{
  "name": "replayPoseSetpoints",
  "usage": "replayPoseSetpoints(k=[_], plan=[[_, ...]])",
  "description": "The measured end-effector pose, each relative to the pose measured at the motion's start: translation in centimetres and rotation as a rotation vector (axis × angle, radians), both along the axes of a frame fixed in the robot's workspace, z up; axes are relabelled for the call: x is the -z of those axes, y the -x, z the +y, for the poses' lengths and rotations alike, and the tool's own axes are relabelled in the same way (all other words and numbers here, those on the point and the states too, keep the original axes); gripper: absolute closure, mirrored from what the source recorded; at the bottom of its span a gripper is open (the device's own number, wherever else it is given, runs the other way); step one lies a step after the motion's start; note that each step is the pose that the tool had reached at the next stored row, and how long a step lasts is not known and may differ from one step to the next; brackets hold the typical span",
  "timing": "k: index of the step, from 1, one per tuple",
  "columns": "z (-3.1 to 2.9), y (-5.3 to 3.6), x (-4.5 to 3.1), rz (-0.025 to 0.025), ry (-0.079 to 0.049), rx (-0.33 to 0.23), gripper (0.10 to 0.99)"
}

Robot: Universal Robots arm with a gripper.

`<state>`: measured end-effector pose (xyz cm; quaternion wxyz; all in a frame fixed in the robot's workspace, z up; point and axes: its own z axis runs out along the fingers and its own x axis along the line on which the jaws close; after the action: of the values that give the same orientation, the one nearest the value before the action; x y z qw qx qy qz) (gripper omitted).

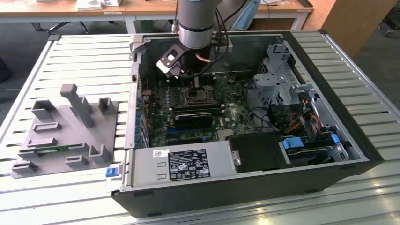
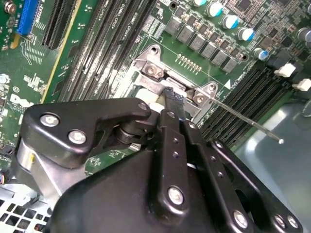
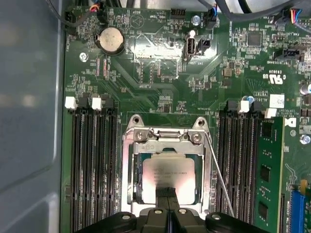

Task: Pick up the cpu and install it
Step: 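Close the cpu cover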

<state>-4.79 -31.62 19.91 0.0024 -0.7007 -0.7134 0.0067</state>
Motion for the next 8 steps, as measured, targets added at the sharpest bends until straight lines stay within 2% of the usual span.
replayPoseSetpoints(k=[4,8], plan=[[0.01,-0.98,0.04,0.0001,-0.001,0.0,0.98],[0.06,-1.16,-0.23,-0.0017,-0.004,0.0,0.98]])
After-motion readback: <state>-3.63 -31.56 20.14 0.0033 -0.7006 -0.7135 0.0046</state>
